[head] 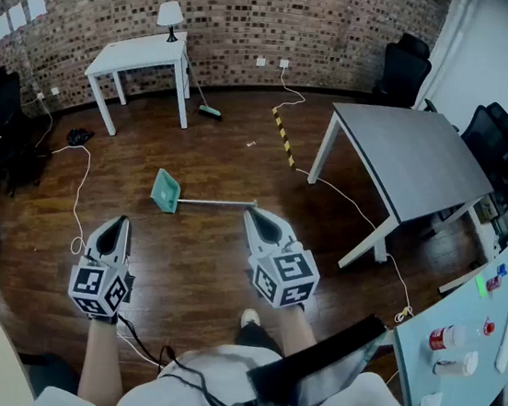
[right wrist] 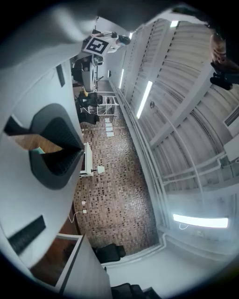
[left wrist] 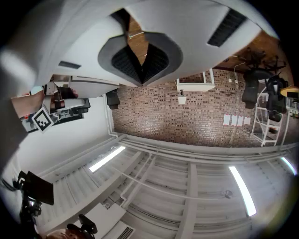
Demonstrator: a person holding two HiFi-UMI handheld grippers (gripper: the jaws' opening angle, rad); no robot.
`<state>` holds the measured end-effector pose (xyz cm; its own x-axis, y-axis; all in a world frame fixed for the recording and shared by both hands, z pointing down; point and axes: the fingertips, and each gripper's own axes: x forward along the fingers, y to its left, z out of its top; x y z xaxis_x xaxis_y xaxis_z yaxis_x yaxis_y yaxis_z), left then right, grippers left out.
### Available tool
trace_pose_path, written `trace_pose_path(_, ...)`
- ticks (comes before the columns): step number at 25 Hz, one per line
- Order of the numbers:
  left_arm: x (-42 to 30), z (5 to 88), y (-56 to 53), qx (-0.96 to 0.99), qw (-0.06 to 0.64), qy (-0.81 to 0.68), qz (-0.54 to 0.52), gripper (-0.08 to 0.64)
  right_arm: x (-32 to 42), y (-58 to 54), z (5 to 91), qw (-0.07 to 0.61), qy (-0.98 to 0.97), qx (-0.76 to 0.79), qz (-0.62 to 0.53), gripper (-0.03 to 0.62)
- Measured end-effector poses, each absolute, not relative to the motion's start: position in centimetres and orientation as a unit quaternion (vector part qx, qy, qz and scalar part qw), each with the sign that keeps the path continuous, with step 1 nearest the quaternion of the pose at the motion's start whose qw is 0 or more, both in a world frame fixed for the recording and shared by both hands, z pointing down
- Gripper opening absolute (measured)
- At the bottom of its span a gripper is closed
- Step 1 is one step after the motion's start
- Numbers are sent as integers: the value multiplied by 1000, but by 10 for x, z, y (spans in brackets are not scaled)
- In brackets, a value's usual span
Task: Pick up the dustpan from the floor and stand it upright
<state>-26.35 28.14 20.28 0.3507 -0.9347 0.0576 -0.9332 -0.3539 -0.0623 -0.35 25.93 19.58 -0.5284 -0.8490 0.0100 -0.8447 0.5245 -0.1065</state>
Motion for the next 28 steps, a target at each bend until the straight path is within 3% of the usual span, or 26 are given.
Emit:
trace_pose_path(9,-243,224,214,-836,4,545,-59,11,-4,195,222,3,874,-484,-43,-17)
trace_pose_path(28,-172,230,-49,-806,-13,587,-75,9,73,-88,232,4,890,-448,-79,-18)
